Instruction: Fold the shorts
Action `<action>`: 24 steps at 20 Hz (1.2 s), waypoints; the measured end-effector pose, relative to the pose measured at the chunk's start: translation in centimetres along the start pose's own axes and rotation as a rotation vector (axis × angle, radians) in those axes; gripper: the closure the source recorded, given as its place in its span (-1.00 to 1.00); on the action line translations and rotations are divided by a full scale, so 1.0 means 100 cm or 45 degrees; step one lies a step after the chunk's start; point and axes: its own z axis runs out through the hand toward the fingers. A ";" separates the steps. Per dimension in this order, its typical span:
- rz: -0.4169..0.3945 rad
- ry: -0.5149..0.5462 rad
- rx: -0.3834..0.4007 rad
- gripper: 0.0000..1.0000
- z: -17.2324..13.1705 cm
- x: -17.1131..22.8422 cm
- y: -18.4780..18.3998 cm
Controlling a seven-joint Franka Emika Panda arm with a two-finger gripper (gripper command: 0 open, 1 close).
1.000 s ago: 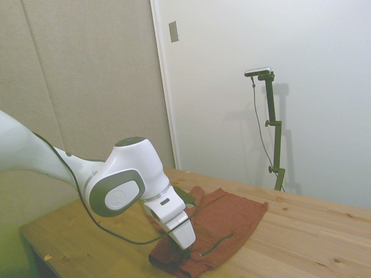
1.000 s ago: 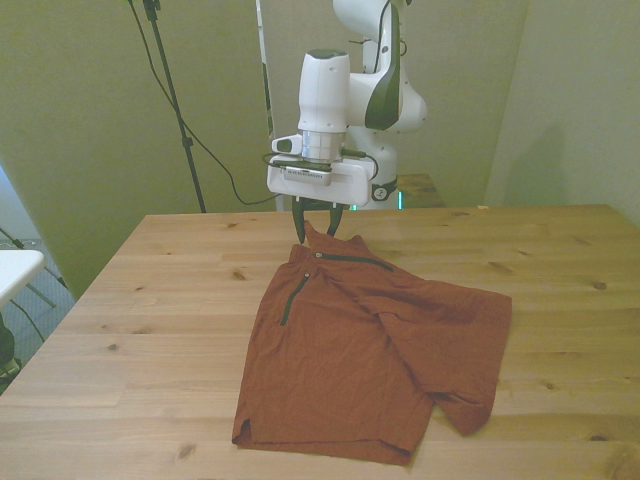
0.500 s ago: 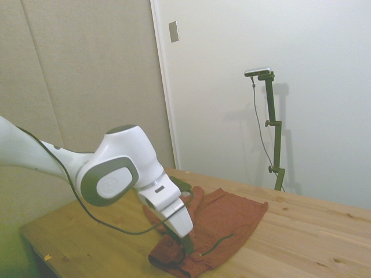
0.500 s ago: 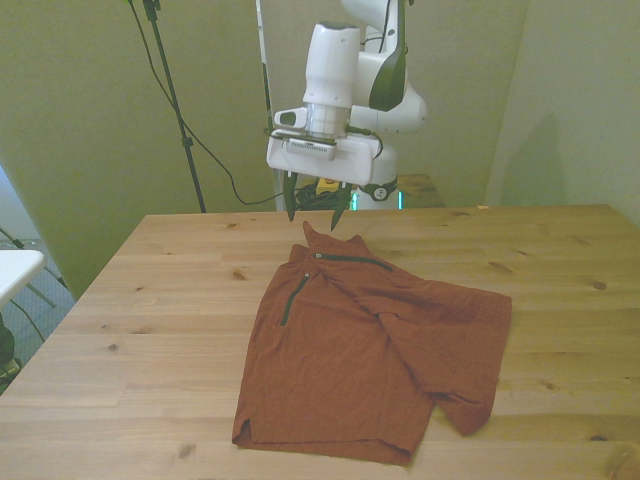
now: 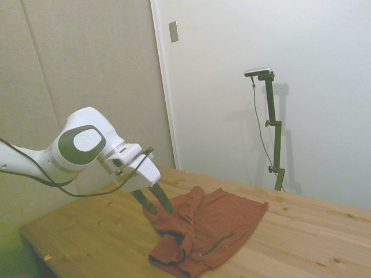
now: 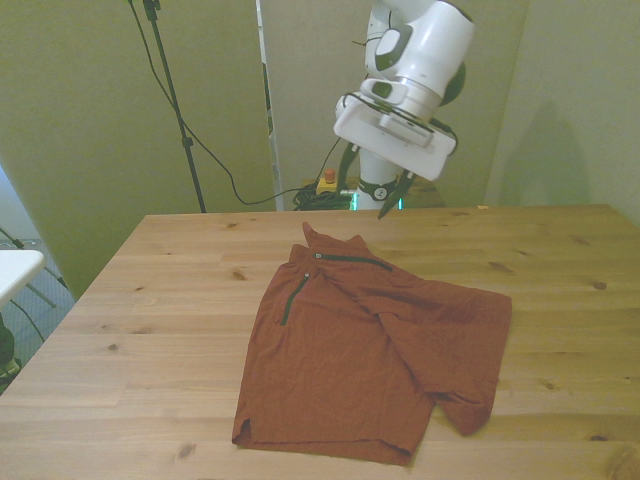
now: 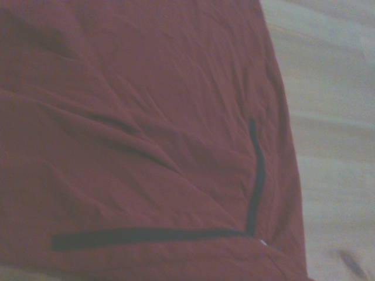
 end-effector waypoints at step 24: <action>-0.515 0.191 0.009 1.00 0.030 -0.100 -0.191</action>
